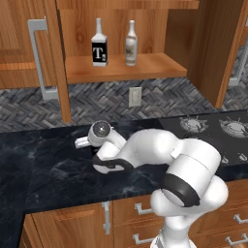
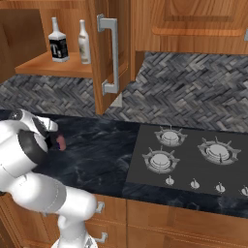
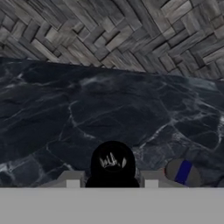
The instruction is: Sort all alcoholic drinks to one cabinet, and non-alcoholic drinks to the other.
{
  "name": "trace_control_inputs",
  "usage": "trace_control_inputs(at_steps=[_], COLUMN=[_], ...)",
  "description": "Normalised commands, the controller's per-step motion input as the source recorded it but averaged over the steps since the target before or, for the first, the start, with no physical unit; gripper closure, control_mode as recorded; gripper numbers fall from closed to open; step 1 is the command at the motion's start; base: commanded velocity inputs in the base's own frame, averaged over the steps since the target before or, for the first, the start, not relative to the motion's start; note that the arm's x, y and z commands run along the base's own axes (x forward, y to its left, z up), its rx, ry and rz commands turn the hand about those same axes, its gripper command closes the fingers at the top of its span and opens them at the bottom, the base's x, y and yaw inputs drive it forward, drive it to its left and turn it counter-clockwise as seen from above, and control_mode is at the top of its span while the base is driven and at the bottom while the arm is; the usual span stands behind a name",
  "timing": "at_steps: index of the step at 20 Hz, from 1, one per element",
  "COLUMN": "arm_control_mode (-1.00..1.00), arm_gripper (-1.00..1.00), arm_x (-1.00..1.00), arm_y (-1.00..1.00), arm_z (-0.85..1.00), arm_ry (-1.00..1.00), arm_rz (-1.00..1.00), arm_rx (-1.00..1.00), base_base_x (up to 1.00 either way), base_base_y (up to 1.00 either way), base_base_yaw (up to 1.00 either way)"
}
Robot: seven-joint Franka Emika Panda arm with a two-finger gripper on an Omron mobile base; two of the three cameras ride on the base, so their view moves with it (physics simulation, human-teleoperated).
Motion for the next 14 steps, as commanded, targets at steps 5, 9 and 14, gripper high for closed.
trace_control_inputs(at_steps=[5,9,14], arm_control_mode=[-1.00,-1.00,-1.00], arm_gripper=[1.00,1.00,1.00], arm_x=[-0.06,-0.18,-0.26], arm_y=[0.00,-0.08,-0.10], arm_z=[0.49,0.22,0.19], arm_ry=[0.05,0.02,0.00], arm_rz=[-0.05,-0.03,-0.03], arm_rx=[0.00,0.00,0.00], base_base_x=[0.00,0.00,0.00], base_base_y=[0.00,0.00,0.00], base_base_yaw=[0.00,0.00,0.00])
